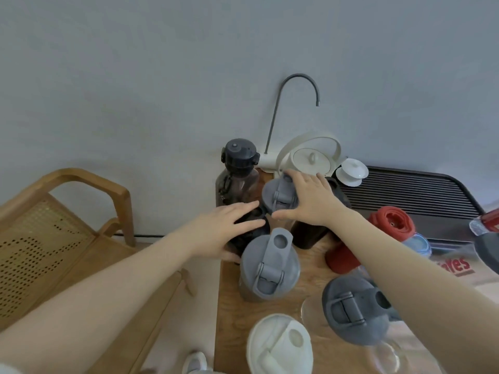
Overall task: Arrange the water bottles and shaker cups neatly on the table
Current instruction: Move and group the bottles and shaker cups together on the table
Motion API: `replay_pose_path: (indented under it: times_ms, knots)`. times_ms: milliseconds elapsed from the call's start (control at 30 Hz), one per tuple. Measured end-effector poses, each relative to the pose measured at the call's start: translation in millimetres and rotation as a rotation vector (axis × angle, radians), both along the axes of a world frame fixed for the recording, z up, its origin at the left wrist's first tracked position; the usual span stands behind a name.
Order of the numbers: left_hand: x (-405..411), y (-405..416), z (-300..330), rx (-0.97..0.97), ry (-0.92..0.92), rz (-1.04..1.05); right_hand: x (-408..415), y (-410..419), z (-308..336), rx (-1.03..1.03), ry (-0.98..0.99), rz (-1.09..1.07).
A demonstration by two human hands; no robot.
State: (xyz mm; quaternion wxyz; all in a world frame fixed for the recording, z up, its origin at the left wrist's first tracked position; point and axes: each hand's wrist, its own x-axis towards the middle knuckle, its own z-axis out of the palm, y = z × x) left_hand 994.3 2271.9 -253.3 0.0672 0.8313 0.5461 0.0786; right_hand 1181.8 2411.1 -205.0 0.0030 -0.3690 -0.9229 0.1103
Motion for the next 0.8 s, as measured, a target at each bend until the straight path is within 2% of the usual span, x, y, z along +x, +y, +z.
replay_pose_path:
  times_ms: [67,200,367,567,800]
  knots:
    - [9,0,-1,-0.074,0.014,0.032,-2,-1,-2,-0.056,0.012,-0.007]
    - [21,-4,0,-0.079,0.078,0.129,-2,1,2,-0.138,0.041,0.046]
    - [20,-20,-12,0.077,0.087,0.195,6,-4,3,-0.25,0.026,0.126]
    - [21,-17,-20,0.135,0.133,0.249,5,-10,1,-0.101,-0.033,0.158]
    - [17,-14,-21,0.143,0.082,0.217,13,-19,1,-0.039,-0.083,0.117]
